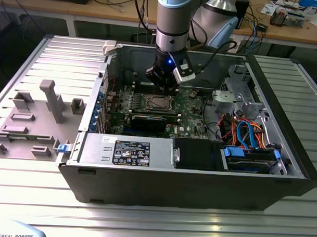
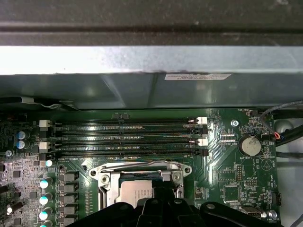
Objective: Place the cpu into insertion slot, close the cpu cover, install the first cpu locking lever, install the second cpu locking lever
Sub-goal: 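Install the second cpu locking lever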
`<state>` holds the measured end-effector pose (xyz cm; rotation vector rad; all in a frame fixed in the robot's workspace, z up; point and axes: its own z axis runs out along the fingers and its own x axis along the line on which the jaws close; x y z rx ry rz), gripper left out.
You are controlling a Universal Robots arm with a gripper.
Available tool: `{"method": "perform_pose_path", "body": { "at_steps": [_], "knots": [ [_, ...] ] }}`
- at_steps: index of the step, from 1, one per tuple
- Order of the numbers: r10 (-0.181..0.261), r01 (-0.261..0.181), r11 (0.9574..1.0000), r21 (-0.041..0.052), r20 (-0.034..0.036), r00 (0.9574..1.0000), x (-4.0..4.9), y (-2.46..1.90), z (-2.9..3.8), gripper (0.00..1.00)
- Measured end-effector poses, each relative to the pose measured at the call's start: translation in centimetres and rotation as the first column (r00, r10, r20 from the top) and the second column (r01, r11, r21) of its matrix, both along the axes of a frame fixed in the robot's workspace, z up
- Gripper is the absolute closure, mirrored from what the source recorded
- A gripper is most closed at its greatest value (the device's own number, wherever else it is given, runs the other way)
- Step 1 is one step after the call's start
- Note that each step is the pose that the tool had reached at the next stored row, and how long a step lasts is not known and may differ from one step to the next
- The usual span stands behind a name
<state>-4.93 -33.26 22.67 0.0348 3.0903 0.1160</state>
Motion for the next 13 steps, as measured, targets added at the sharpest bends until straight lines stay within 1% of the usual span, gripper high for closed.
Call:
{"method": "perform_pose_path", "body": {
  "at_steps": [10, 13],
  "knots": [
    [0.000, 0.000, 1.0000, 0.0000, 0.0000, 1.0000, 0.00, -0.01, 0.03, 0.89],
    [0.000, 0.000, 1.0000, -0.0002, -0.0001, 1.0000, 0.00, -0.01, 0.35, 0.89]
  ]
}}
